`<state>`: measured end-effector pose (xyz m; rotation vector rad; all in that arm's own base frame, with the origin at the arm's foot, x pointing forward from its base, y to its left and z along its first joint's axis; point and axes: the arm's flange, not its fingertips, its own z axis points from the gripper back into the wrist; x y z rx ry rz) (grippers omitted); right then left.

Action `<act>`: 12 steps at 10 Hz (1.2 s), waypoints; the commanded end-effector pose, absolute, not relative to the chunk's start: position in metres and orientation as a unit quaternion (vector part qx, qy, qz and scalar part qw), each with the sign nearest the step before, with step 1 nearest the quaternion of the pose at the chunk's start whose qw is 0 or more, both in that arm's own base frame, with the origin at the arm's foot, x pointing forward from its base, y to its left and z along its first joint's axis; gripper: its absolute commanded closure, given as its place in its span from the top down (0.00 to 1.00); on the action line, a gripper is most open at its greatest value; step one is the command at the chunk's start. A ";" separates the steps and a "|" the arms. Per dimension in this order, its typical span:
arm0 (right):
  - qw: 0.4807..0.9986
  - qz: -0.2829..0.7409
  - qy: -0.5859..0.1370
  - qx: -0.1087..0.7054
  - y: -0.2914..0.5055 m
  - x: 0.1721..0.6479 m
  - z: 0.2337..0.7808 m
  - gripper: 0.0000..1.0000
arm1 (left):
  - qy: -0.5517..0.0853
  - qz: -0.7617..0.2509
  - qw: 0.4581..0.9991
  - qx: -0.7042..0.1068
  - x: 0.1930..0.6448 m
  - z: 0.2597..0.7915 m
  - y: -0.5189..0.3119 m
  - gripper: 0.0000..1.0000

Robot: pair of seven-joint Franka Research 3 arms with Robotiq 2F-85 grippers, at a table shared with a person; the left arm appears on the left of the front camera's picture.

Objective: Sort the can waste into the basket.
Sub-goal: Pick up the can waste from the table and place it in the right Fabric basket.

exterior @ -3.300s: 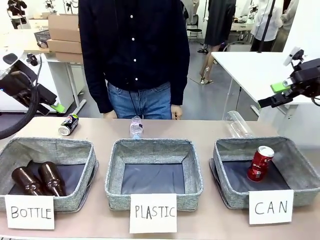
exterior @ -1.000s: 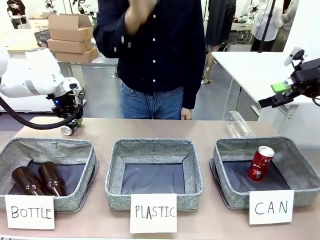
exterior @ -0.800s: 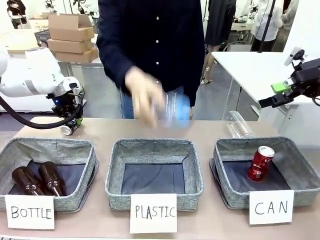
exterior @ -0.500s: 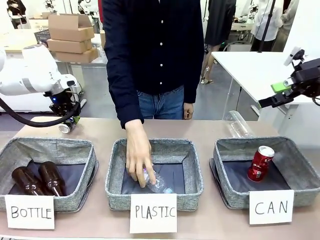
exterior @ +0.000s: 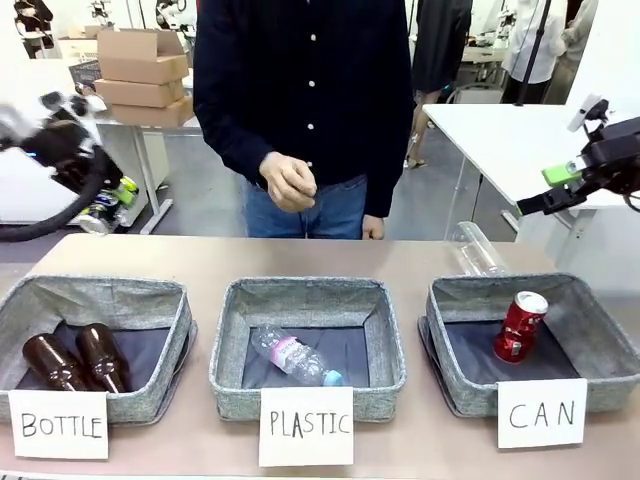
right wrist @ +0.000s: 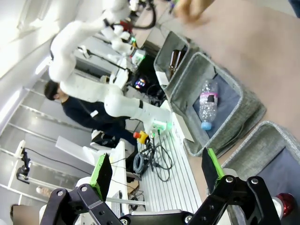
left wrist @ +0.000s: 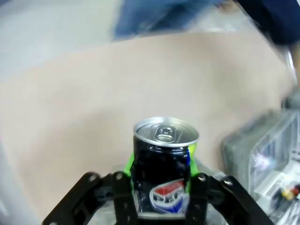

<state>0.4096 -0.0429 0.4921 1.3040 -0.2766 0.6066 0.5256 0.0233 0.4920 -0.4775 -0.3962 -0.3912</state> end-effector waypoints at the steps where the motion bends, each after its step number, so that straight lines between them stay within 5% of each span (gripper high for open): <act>1: 0.747 0.275 -0.128 0.591 -0.042 0.409 0.493 1.00 | -0.165 -0.301 0.888 -0.305 0.447 0.478 0.032 0.00; 2: 0.747 0.275 -0.128 0.591 -0.042 0.409 0.493 1.00 | -0.145 -0.404 0.844 -0.322 0.403 0.466 0.026 0.00; 3: 0.747 0.275 -0.128 0.591 -0.042 0.409 0.493 1.00 | -0.201 -0.247 0.906 -0.279 0.476 0.497 0.019 0.00; 6: 0.747 0.275 -0.128 0.591 -0.042 0.409 0.493 1.00 | -0.201 -0.247 0.906 -0.279 0.476 0.497 0.019 0.00; 7: 0.744 0.277 -0.125 0.595 -0.042 0.410 0.492 1.00 | -0.207 -0.273 0.893 -0.294 0.456 0.491 0.023 0.41; 9: 0.788 0.318 -0.159 0.503 -0.056 0.391 0.539 1.00 | -0.295 -0.347 0.822 -0.343 0.470 0.510 -0.043 0.41; 12: 0.842 0.275 -0.221 0.408 -0.166 0.333 0.563 1.00 | -0.317 -0.419 0.757 -0.389 0.444 0.556 -0.223 0.41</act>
